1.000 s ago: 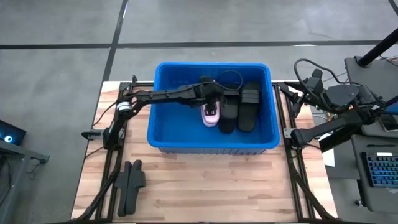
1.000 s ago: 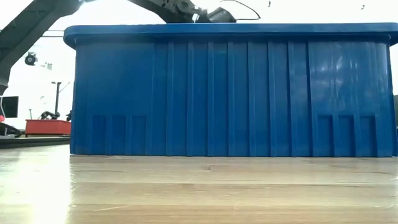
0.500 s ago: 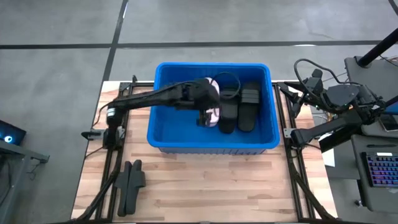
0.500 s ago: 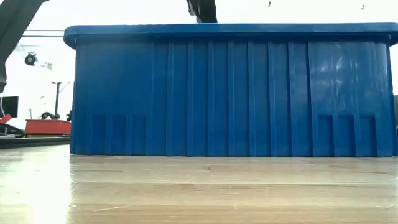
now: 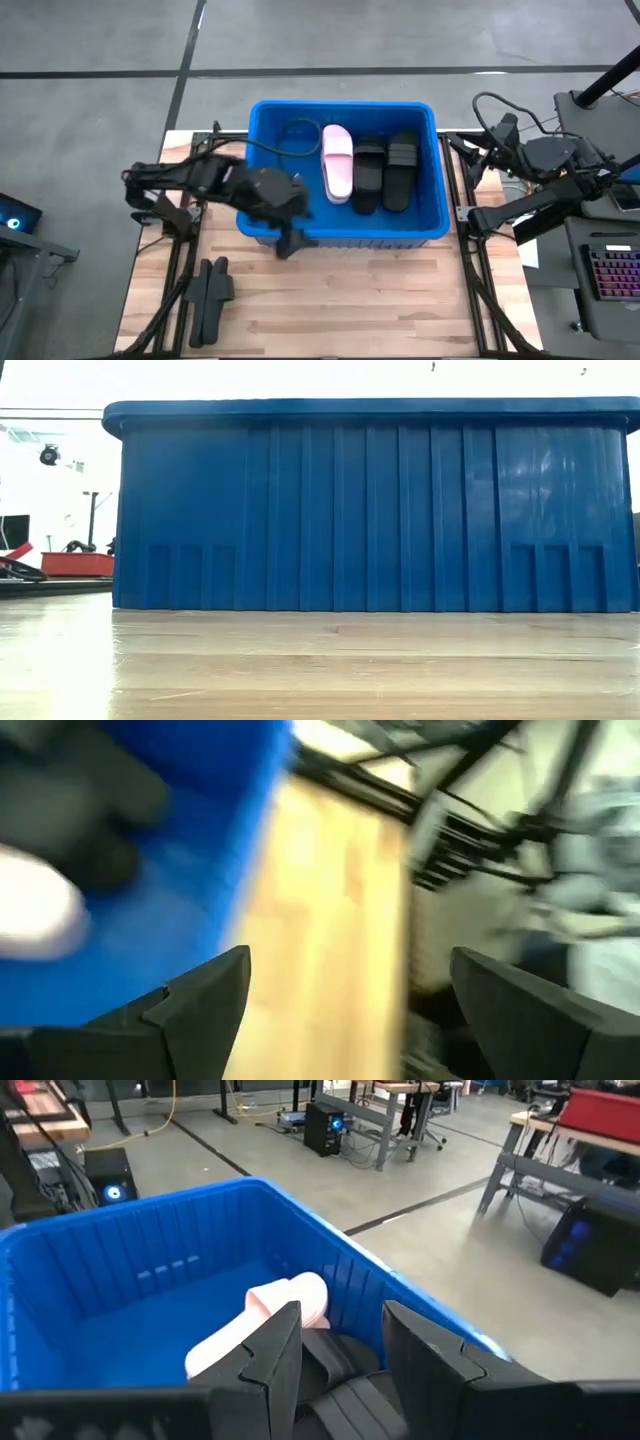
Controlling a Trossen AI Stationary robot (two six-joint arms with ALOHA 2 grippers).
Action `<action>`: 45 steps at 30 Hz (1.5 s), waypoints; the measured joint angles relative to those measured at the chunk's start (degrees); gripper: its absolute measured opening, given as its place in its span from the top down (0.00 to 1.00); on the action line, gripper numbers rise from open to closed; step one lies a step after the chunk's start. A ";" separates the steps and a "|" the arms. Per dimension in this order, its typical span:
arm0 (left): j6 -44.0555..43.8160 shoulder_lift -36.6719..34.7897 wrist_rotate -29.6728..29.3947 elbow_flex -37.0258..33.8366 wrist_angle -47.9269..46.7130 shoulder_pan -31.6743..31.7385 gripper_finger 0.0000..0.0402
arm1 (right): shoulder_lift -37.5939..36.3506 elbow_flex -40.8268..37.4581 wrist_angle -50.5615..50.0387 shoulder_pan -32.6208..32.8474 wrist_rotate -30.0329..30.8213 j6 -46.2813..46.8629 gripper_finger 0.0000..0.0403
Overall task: Pick and place slides into bin
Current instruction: Put the black slipper into the blue bin
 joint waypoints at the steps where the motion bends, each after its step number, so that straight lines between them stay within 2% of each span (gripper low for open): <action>1: -3.30 -0.58 1.58 -0.38 -0.63 -1.14 0.19 | 0.00 -0.18 -0.02 0.00 -0.02 0.71 0.67; 6: -16.12 -1.84 2.91 -2.07 -10.56 -8.62 0.19 | 0.00 -1.61 -0.03 0.00 -0.17 2.35 0.67; 11: -19.96 1.49 3.08 -2.62 -23.96 -16.86 0.19 | 0.02 -3.30 -0.06 0.00 -0.19 2.92 0.67; 15: -17.90 5.47 2.59 -5.39 -20.64 -21.59 0.19 | 0.18 -4.42 -0.06 0.00 -0.19 5.25 0.67; 19: -15.74 11.23 2.93 -7.35 -24.17 -24.33 0.19 | 0.33 -5.85 -0.02 -0.02 -0.19 6.71 0.67; 22: -12.86 14.82 3.43 -10.34 -22.87 -25.93 0.19 | 0.39 -7.26 -0.02 -0.02 -0.21 7.24 0.67; 28: -8.73 20.85 7.84 -13.40 -23.38 -26.73 0.19 | 0.33 -10.42 -0.03 -0.02 -0.22 7.31 0.67; 37: -9.84 23.26 6.98 -19.54 -23.41 -26.71 0.19 | 0.24 -15.48 -0.04 -0.02 -0.23 9.32 0.67; 45: 0.21 23.09 7.29 -23.29 -23.47 -27.32 0.19 | 0.24 -17.27 0.06 -0.02 -0.24 11.72 0.67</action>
